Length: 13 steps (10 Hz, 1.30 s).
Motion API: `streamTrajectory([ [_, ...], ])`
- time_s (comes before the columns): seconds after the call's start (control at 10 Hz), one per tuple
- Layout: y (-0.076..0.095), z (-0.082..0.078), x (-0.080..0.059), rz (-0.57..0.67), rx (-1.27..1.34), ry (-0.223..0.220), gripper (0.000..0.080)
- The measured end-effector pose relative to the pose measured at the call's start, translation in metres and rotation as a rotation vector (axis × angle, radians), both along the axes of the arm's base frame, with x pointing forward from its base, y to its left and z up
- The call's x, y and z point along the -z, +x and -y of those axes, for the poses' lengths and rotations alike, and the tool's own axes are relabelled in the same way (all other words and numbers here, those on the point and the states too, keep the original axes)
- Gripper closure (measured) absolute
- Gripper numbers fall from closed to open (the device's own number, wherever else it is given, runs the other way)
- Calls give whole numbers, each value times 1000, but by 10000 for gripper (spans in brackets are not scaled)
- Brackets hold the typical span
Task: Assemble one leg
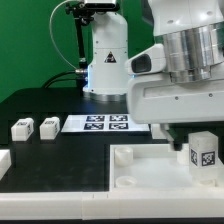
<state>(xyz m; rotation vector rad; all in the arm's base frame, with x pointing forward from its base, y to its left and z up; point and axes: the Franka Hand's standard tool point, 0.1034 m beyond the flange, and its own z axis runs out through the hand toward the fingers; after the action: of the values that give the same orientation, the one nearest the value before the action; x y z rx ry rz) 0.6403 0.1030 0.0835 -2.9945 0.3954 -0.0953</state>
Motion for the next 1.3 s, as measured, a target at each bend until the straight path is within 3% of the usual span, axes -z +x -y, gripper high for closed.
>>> streamTrajectory([
  [0.1, 3, -7, -3, 4, -59, -29, 150],
  [0.3, 2, -6, -1, 3, -37, -17, 161],
  [0.4, 2, -7, -1, 3, -36, -16, 330],
  [0.5, 1, -9, -1, -11, 92, 4, 330],
  [0.6, 2, -8, -1, -19, 165, 10, 506],
  [0.8, 1, -8, 0, -52, 417, 30, 505],
  [1.1, -1, -14, -1, -123, 999, 43, 505],
  [1.2, -1, -13, 0, -125, 1255, 68, 505],
  [1.3, -4, -12, 1, -118, 1492, 122, 505],
])
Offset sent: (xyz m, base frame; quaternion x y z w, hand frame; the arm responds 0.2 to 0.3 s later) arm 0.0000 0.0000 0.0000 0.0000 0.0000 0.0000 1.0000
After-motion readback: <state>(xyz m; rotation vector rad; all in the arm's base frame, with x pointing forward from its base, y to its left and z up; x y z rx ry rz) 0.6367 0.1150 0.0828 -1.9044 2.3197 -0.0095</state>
